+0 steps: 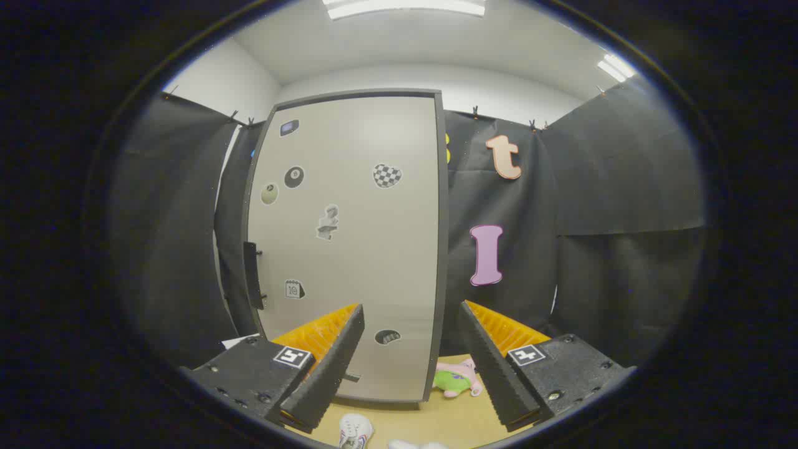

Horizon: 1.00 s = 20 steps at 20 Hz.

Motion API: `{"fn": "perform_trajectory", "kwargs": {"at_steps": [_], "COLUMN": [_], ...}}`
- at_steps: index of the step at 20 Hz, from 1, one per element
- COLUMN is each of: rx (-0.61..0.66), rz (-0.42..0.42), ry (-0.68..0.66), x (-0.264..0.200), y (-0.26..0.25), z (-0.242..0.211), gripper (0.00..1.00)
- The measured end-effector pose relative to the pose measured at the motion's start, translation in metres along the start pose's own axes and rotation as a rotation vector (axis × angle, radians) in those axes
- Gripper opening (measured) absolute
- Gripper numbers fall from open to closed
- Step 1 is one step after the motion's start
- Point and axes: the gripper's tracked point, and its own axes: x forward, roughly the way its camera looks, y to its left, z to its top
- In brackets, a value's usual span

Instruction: Open the shoe cabinet door, grab the shoes and put them into the shoe cabinet, then close the shoe cabinet door.

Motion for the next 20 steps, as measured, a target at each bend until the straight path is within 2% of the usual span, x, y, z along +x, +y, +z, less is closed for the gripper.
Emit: {"fn": "perform_trajectory", "kwargs": {"at_steps": [20], "rx": [-0.036], "rz": [0.104], "ry": [0.030], "x": [-0.004], "y": [0.058], "z": [-0.009], "gripper": [0.99]}}
